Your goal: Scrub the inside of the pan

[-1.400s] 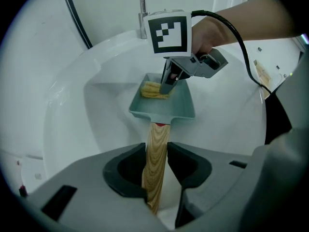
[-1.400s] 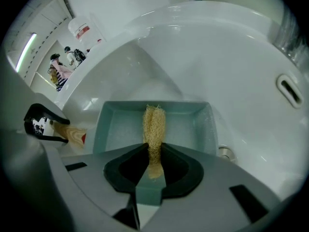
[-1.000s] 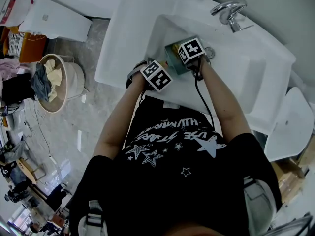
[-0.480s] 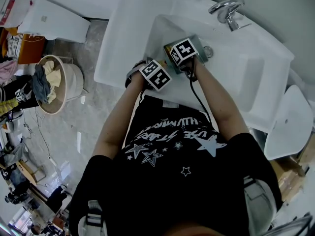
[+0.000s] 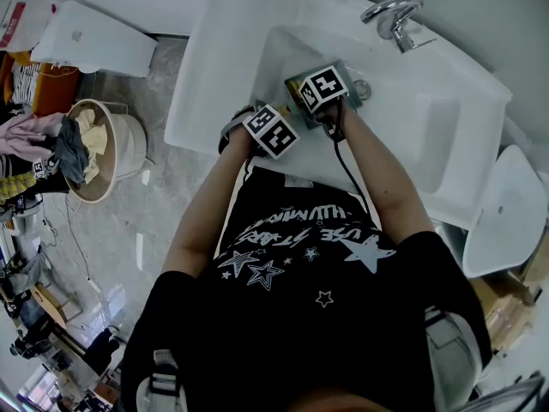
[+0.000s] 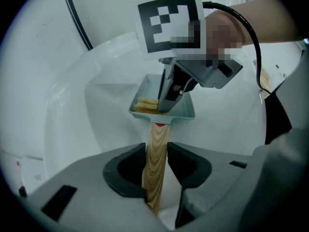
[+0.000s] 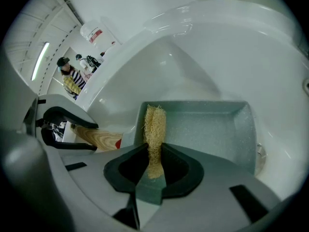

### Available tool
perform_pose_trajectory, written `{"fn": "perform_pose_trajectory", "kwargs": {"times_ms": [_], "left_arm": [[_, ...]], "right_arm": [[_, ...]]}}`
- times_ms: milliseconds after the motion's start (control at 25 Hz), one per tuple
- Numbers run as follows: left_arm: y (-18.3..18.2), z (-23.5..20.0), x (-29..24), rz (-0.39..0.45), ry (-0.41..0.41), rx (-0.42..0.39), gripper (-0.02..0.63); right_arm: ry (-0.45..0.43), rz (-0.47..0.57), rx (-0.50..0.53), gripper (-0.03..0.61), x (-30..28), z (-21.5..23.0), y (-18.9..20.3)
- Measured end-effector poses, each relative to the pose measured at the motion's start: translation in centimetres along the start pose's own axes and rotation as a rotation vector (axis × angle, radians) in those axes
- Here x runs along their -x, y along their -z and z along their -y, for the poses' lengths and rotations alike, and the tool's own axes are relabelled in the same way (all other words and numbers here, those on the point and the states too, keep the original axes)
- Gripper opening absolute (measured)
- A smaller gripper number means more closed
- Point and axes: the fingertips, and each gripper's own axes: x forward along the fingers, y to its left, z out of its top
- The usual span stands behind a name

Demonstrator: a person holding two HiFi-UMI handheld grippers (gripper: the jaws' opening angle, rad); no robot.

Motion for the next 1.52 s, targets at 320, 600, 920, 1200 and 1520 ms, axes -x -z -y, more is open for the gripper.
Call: {"fn": "perform_pose_trajectory", "kwargs": {"times_ms": [320, 600, 920, 1200, 1520], "left_arm": [[-0.1, -0.1, -0.1, -0.005, -0.002, -0.011, 0.144], [-0.3, 0.1, 0.0, -0.007, -0.008, -0.008, 0.144], [-0.3, 0.0, -0.1, -0.004, -0.016, -0.005, 0.144], [-0.3, 0.0, -0.1, -0.002, -0.007, -0.001, 0.144], [-0.1, 0.0, -0.1, 0.001, -0.006, -0.004, 0.144]], "right_arm": [[0.003, 0.078, -0.059, 0.074, 2.7, 2.2, -0.1], [0.136, 0.069, -0.141, 0.074, 5.4, 8.6, 1.8], [0.282, 0.023, -0.230, 0.075, 5.4, 13.1, 3.9], [0.312, -0.010, -0.232, 0.075, 4.0, 13.2, 4.1], [0.269, -0.039, -0.219, 0.077, 3.1, 12.8, 4.4]]}}
